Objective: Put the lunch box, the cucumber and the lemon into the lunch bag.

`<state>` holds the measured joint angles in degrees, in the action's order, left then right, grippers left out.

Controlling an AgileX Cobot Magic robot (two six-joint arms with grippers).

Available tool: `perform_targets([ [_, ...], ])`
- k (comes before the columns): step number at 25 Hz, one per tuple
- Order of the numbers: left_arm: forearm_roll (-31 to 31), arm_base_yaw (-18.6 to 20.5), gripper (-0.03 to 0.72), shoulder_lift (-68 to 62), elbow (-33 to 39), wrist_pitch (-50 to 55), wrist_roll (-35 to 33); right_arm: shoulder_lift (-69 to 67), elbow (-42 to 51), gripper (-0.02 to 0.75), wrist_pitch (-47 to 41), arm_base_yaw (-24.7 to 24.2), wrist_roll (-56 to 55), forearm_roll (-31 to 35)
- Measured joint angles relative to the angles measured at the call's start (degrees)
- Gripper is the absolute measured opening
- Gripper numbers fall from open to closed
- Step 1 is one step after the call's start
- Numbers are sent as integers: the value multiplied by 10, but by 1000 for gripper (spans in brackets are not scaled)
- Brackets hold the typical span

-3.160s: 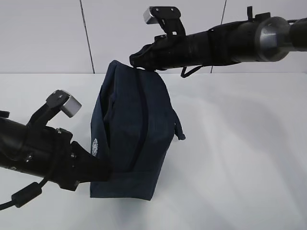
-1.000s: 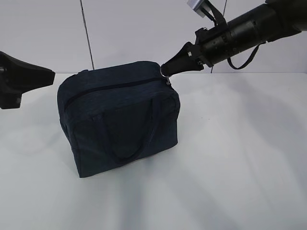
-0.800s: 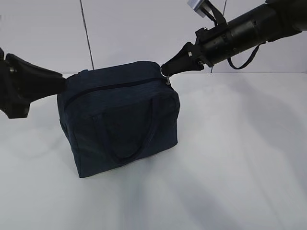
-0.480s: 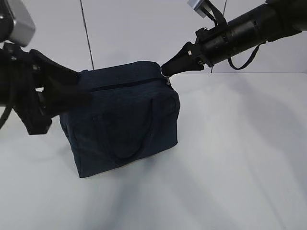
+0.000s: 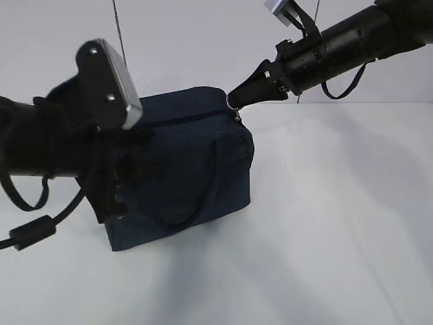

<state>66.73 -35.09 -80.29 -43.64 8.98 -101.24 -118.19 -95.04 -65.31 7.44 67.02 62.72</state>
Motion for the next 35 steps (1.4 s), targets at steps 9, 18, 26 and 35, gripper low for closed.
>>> perform_targets([
  [9,-48,-45,183,-60,-2,-177,0,0,0,8,-1,0,-1,0],
  [18,-47,-45,7,-64,-2,-276,-1,0,0,8,-4,0,-19,-1],
  [26,-45,-45,6,-64,-2,-278,-1,0,0,8,24,0,-53,-1],
  [35,-45,-47,5,-64,-2,-279,-1,0,0,8,41,-31,-146,0],
])
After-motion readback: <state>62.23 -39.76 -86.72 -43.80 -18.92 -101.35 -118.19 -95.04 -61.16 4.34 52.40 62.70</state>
